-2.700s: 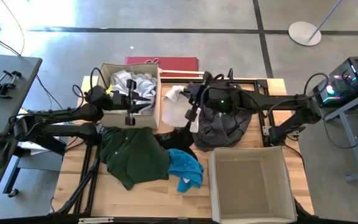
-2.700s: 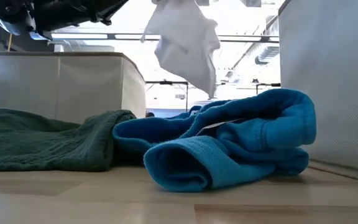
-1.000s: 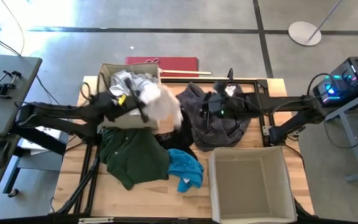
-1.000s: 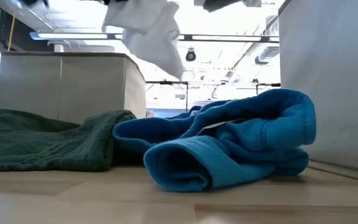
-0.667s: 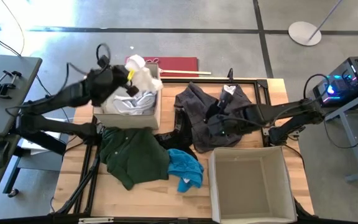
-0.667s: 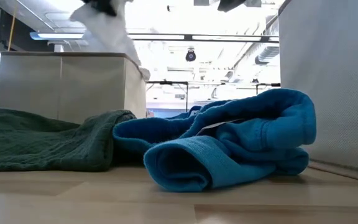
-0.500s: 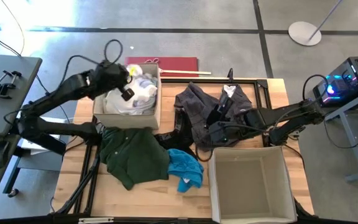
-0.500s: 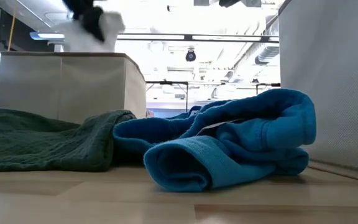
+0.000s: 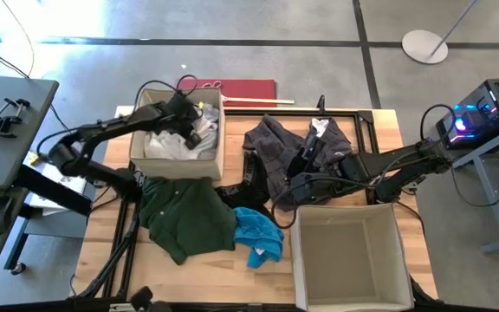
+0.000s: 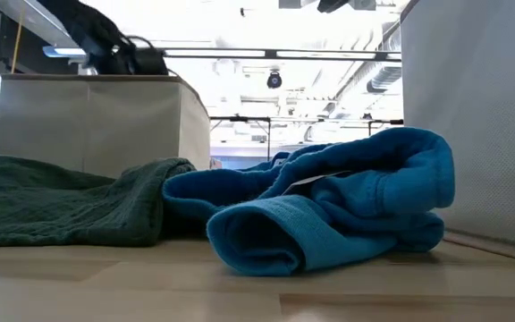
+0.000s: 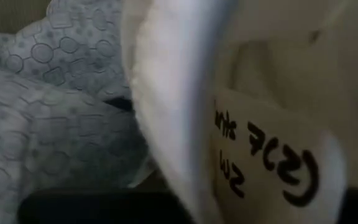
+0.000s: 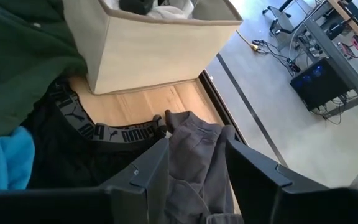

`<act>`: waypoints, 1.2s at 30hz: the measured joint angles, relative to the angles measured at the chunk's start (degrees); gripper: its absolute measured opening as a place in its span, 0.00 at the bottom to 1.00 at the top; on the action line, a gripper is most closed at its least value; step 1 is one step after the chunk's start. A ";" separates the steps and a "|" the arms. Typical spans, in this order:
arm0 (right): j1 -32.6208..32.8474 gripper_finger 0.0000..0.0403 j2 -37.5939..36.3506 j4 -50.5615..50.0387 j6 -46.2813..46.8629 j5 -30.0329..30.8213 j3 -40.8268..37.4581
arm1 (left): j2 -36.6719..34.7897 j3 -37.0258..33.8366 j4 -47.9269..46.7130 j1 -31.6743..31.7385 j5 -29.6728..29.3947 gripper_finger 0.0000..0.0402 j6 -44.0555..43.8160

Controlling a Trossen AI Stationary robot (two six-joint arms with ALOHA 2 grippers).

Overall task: Sort clothes
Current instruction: Put the white underwear into the top laundry organizer

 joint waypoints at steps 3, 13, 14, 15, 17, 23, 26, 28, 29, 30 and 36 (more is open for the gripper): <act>-0.02 0.36 0.00 0.01 0.19 0.00 0.00 | 2.07 3.41 -2.65 1.16 -0.02 0.14 0.63; -0.02 0.36 0.00 0.04 0.57 -0.13 0.00 | -1.43 25.51 -29.38 1.22 -2.73 0.45 -1.34; -0.02 0.36 0.00 0.03 0.58 -0.13 0.00 | -1.85 27.38 -30.91 0.84 -3.24 0.46 -2.38; -0.02 0.36 0.00 0.04 0.57 -0.13 0.00 | -2.35 28.90 -31.12 0.45 -3.68 0.47 -3.23; -0.02 0.36 0.00 0.03 0.57 -0.13 0.00 | -3.58 30.30 -29.58 -0.41 -3.91 0.46 -3.69; -0.02 0.36 0.00 0.02 1.49 -0.13 0.00 | -3.99 26.09 -21.00 -1.21 3.31 0.38 -1.72; 0.11 0.36 0.00 -0.23 1.49 -0.13 0.00 | -2.78 18.68 -14.85 -1.12 4.59 0.31 -1.46; 0.11 0.36 0.00 -0.39 1.49 -0.13 -0.01 | -1.66 12.30 -10.59 -1.12 4.14 0.26 -2.17; 0.11 0.36 0.00 -0.40 1.49 -0.12 -0.02 | -1.02 9.27 -8.72 -1.12 2.81 0.24 -2.69; 0.11 0.36 0.00 -0.40 1.49 -0.13 -0.02 | -0.51 6.31 -7.01 -1.14 1.25 0.22 -3.59; -0.35 0.36 0.00 -0.26 -0.07 -0.07 -0.02 | -0.13 -3.15 -1.48 -0.71 -2.84 0.13 -6.04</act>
